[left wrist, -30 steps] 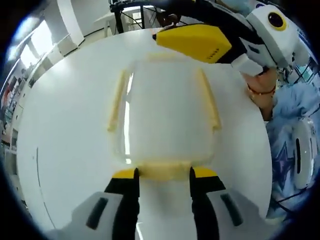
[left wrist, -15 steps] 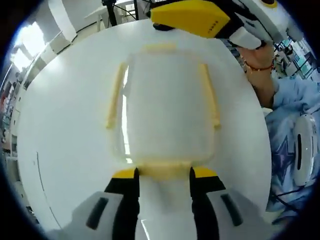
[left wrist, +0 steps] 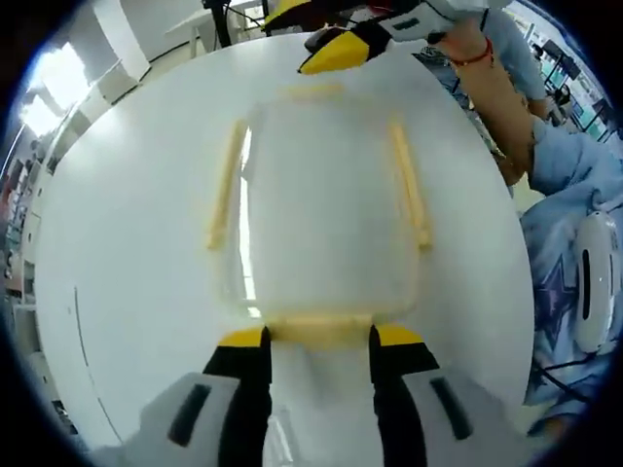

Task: Snap each plastic latch of the storage box into its locked position after aligning the lid with the box until every specified latch is closed and the lid sits flush.

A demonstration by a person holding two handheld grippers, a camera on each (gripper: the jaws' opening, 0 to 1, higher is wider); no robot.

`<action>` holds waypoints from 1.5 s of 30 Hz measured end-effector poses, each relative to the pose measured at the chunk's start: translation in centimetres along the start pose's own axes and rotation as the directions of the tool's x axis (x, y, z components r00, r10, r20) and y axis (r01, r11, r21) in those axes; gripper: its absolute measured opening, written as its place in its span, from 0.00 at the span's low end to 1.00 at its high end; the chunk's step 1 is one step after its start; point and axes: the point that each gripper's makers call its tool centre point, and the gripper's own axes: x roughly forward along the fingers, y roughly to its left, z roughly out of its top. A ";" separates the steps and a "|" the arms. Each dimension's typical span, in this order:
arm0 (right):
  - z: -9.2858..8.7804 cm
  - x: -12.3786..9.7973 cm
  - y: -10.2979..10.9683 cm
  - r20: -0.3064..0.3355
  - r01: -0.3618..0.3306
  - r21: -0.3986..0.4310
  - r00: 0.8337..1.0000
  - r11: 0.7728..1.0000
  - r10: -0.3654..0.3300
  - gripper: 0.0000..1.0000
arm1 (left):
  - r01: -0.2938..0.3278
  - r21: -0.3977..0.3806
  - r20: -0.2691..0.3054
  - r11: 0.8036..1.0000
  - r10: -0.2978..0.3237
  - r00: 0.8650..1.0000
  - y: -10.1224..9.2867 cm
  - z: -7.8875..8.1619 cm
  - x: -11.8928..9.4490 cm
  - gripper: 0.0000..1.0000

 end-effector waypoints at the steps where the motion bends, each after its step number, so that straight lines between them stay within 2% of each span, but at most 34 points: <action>1: -0.1 0.0 0.0 -0.004 -0.001 0.002 1.000 1.000 0.001 0.36 | 0.000 -0.001 -0.001 1.000 0.000 1.000 0.0 0.0 0.0 0.40; 2: -0.1 0.0 -0.1 -0.007 -0.003 0.004 1.000 1.000 0.003 0.38 | -0.001 -0.005 -0.005 1.000 0.001 1.000 0.0 0.1 0.0 0.40; 3: -0.8 -0.2 -0.6 -0.069 -0.043 -0.025 0.997 0.999 0.042 0.38 | -0.002 -0.010 -0.008 1.000 0.002 1.000 0.1 0.1 0.0 0.40; 5: -0.8 -0.3 -0.6 -0.087 -0.078 -0.063 0.994 0.995 0.072 0.41 | -0.003 -0.012 -0.012 1.000 0.003 1.000 0.1 0.2 0.0 0.40; 7: -1.4 -0.5 -0.4 -0.132 -0.140 -0.120 0.983 0.983 0.124 0.41 | -0.004 -0.011 -0.020 1.000 0.003 1.000 0.1 0.2 0.0 0.40; 9: -2.3 -0.9 0.1 -0.188 -0.205 -0.162 0.967 0.965 0.173 0.41 | -0.004 -0.011 -0.026 1.000 0.004 1.000 0.2 0.2 0.0 0.40; 14: -4.2 -2.0 0.9 -0.269 -0.301 -0.184 0.931 0.936 0.247 0.41 | -0.005 -0.009 -0.034 1.000 0.004 0.999 0.2 0.2 0.0 0.40; 16: -5.3 -2.3 1.8 -0.310 -0.366 -0.163 0.900 0.916 0.305 0.42 | -0.005 -0.008 -0.036 1.000 0.005 0.999 0.2 0.2 -0.1 0.40; 19: -6.5 -2.1 2.6 -0.361 -0.414 -0.146 0.868 0.898 0.342 0.42 | -0.006 -0.009 -0.041 1.000 0.006 0.999 0.2 0.1 -0.1 0.40; 21: -6.7 -1.7 2.5 -0.379 -0.425 -0.160 0.860 0.891 0.342 0.44 | -0.007 -0.008 -0.043 1.000 0.006 0.999 0.2 0.1 -0.1 0.40; 22: -6.6 -1.7 2.8 -0.377 -0.442 -0.136 0.851 0.887 0.366 0.43 | -0.007 -0.007 -0.044 1.000 0.006 0.999 0.2 0.1 -0.1 0.40; 23: -6.3 -1.5 2.5 -0.373 -0.439 -0.154 0.855 0.885 0.360 0.44 | -0.007 -0.007 -0.045 1.000 0.007 0.999 0.2 0.1 -0.1 0.40; 26: -6.4 -0.9 2.6 -0.395 -0.466 -0.173 0.840 0.868 0.372 0.43 | -0.008 -0.005 -0.049 1.000 0.008 0.999 0.2 0.0 -0.1 0.40; 28: -6.4 -0.3 2.4 -0.418 -0.495 -0.163 0.818 0.854 0.395 0.43 | -0.007 0.000 -0.052 1.000 0.007 0.999 0.2 0.0 -0.1 0.40; 29: -6.4 0.0 2.4 -0.431 -0.513 -0.160 0.805 0.843 0.408 0.43 | -0.008 0.000 -0.053 1.000 0.008 0.999 0.2 -0.1 -0.1 0.40; 32: -6.4 0.6 2.6 -0.491 -0.605 -0.171 0.736 0.777 0.465 0.43 | -0.007 0.003 -0.051 1.000 0.008 0.999 0.2 -0.1 -0.1 0.40; 34: -6.5 0.9 2.7 -0.530 -0.658 -0.147 0.683 0.739 0.502 0.44 | -0.006 0.005 -0.044 1.000 0.007 0.999 0.2 -0.1 -0.1 0.40; 35: -6.6 1.1 2.6 -0.550 -0.671 -0.133 0.662 0.729 0.509 0.45 | -0.006 0.007 -0.041 1.000 0.006 0.999 0.2 -0.1 0.0 0.40; 36: -6.6 1.3 2.6 -0.566 -0.691 -0.134 0.642 0.710 0.518 0.46 | -0.006 0.008 -0.037 1.000 0.006 0.999 0.2 -0.1 0.0 0.40; 37: -6.6 1.5 2.7 -0.574 -0.705 -0.136 0.629 0.696 0.525 0.48 | -0.005 0.008 -0.033 1.000 0.006 0.999 0.2 -0.1 0.0 0.40; 38: -6.6 1.6 2.6 -0.590 -0.721 -0.127 0.607 0.681 0.533 0.49 | -0.005 0.008 -0.030 1.000 0.006 1.000 0.2 -0.1 0.0 0.40; 40: -6.7 1.7 3.0 -0.621 -0.765 -0.114 0.553 0.634 0.556 0.48 | -0.006 0.008 -0.025 1.000 0.006 1.000 0.2 0.0 0.1 0.40; 41: -6.8 1.8 3.1 -0.633 -0.778 -0.110 0.535 0.618 0.560 0.48 | -0.004 0.010 -0.023 1.000 0.005 1.000 0.3 0.0 0.1 0.40; 42: -6.8 1.8 3.3 -0.646 -0.800 -0.112 0.509 0.590 0.568 0.48 | -0.003 0.013 -0.019 1.000 0.003 1.000 0.3 0.0 0.1 0.40; 43: -6.8 1.8 3.4 -0.655 -0.807 -0.106 0.497 0.581 0.570 0.48 | -0.002 0.014 -0.018 1.000 0.003 1.000 0.3 0.1 0.2 0.41; 44: -6.7 1.9 3.4 -0.660 -0.806 -0.118 0.500 0.580 0.561 0.48 | -0.002 0.014 -0.017 1.000 0.003 1.000 0.3 0.1 0.2 0.41; 45: -6.7 2.0 3.4 -0.669 -0.814 -0.132 0.494 0.565 0.556 0.49 | -0.002 0.015 -0.016 1.000 0.003 1.000 0.3 0.1 0.2 0.41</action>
